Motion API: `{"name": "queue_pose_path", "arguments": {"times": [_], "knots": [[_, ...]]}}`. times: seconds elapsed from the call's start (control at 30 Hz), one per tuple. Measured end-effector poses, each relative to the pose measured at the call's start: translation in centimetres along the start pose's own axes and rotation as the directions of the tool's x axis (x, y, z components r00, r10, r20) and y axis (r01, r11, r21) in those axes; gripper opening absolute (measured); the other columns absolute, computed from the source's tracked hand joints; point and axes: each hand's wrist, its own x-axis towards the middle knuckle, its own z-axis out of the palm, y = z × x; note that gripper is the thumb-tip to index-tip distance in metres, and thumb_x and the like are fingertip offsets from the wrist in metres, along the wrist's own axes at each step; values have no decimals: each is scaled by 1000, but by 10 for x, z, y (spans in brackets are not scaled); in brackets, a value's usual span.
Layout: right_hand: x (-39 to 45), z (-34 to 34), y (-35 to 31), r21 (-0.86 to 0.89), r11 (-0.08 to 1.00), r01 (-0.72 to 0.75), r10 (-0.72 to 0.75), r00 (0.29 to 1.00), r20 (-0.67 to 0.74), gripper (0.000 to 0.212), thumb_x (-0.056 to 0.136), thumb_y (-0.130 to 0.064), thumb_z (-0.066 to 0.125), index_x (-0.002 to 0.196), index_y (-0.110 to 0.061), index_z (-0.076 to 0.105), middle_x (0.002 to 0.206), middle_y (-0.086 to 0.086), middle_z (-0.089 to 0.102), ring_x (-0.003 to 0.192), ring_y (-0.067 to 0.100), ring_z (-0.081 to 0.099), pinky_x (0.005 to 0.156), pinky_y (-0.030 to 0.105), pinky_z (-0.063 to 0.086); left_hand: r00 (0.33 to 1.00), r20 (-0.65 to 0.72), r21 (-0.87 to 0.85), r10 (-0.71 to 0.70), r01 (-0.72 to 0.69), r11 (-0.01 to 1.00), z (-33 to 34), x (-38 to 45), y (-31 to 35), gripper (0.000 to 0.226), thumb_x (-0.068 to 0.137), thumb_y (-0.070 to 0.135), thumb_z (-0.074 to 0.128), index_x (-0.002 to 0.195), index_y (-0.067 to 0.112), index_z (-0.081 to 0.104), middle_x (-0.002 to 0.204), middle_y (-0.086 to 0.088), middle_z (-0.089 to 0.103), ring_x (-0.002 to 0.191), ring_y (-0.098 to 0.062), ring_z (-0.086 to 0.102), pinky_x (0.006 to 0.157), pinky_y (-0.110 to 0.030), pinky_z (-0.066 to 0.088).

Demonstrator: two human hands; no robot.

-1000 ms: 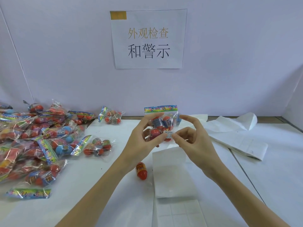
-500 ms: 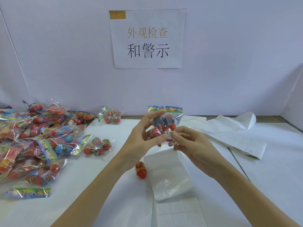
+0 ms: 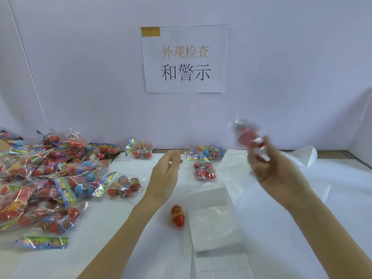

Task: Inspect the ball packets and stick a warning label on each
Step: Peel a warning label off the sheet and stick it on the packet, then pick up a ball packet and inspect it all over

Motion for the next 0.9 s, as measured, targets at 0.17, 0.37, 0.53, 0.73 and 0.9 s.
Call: {"name": "queue_pose_path", "arguments": {"times": [0.17,0.37,0.53,0.73,0.9], "knots": [[-8,-7,-12,109,993,-52,16,952,305,65,97,-59,59,152,-26,53,113,-7,65,78,2,59,52,13,45,949,-174,977,-261,199,72,-35,2,-15,53,104,60,38,141,25,49,148,-15,39,135,-41,38,106,-68,36],[0,3,20,-187,972,-143,182,960,213,65,75,-46,90,127,-13,74,90,-1,65,68,10,56,50,19,45,972,-30,988,-235,65,142,-54,11,-24,38,104,28,49,140,19,44,137,-9,43,131,-32,43,95,-43,49],[-1,5,38,-433,890,-147,240,956,170,41,93,-43,68,121,-15,77,93,1,68,72,13,61,59,20,48,998,10,472,65,-62,880,-38,14,-15,12,103,14,55,113,16,62,110,0,66,99,-26,63,90,-44,53],[-7,14,66,-771,625,126,-142,989,47,46,87,-49,70,131,-37,63,108,-9,76,92,8,70,71,19,53,961,265,-592,-75,223,775,-7,-1,15,20,105,13,52,112,15,70,106,-9,72,95,-29,66,83,-52,63],[-7,14,68,-716,679,162,-152,985,79,23,98,-34,68,116,-23,75,104,-1,80,97,12,75,72,17,55,941,337,-608,-41,251,754,15,-11,11,19,110,19,48,123,12,59,116,-13,73,105,-27,72,82,-52,62]]}}
